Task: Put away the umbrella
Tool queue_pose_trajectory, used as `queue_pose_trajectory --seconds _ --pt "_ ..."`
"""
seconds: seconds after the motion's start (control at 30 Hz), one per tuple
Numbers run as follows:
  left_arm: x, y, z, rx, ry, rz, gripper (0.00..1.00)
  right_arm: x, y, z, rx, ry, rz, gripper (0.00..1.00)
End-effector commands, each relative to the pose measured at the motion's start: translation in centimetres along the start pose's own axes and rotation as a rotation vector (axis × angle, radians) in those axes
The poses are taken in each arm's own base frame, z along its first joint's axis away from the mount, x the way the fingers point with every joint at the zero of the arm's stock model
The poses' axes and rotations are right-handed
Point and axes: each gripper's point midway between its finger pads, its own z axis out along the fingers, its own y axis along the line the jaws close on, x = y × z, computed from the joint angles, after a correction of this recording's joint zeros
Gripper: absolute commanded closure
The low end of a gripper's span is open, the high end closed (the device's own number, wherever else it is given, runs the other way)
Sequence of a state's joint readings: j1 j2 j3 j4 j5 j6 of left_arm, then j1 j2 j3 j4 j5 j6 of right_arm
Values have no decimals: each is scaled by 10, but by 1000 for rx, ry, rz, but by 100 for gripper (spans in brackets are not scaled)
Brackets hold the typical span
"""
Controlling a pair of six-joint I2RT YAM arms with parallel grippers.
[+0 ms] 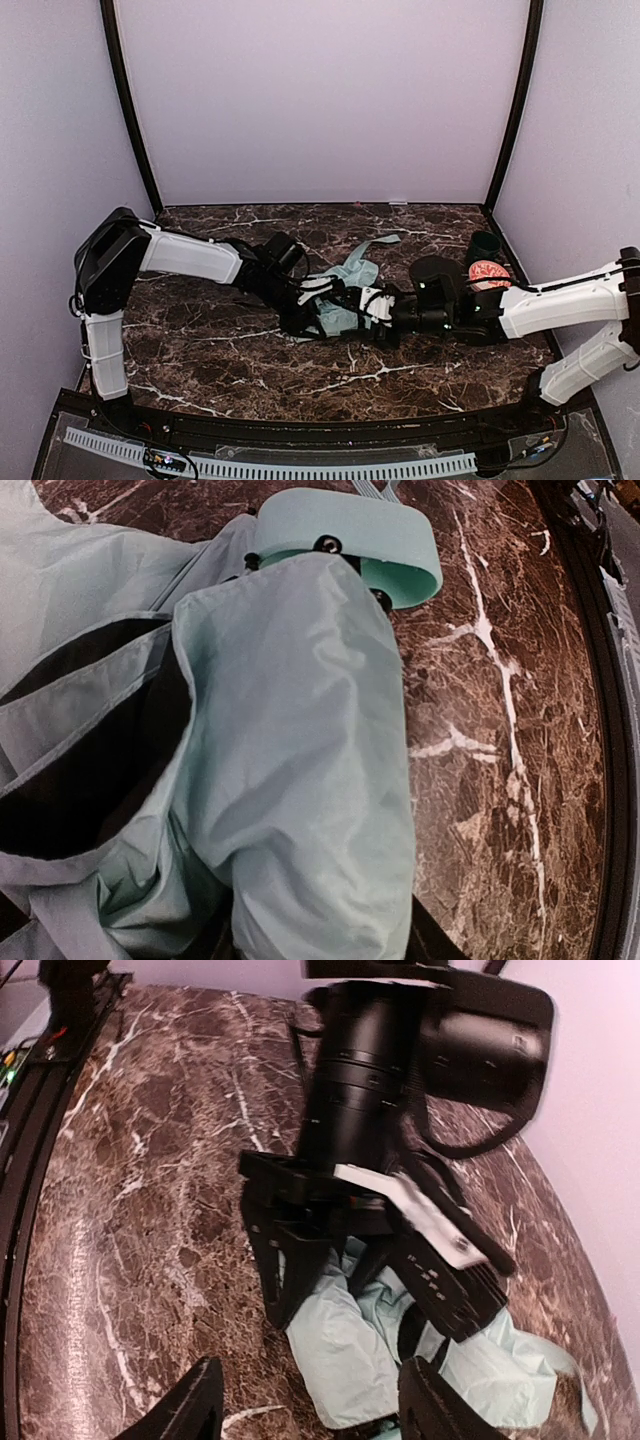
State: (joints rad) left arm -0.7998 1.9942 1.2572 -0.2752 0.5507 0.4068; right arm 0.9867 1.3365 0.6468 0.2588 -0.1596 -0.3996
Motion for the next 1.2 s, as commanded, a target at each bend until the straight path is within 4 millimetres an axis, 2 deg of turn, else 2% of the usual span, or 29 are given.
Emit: queue_pose_trajectory --seconds 0.0,0.2,0.4,0.57,1.0,1.17 --pt "98 -44 18 200 323 -283 72 0 0 17 85 44 -311 38" --pt "103 -53 20 253 334 -333 72 19 9 47 30 156 -453 34" --pt "105 -54 21 275 337 -358 73 34 7 68 14 231 -527 31" --pt "107 -52 21 286 349 -374 74 60 7 81 6 317 -581 30" --pt "101 -59 20 367 291 -399 77 98 3 98 9 408 -556 33" --pt "99 -58 19 371 289 -403 77 103 1 99 -3 422 -547 38"
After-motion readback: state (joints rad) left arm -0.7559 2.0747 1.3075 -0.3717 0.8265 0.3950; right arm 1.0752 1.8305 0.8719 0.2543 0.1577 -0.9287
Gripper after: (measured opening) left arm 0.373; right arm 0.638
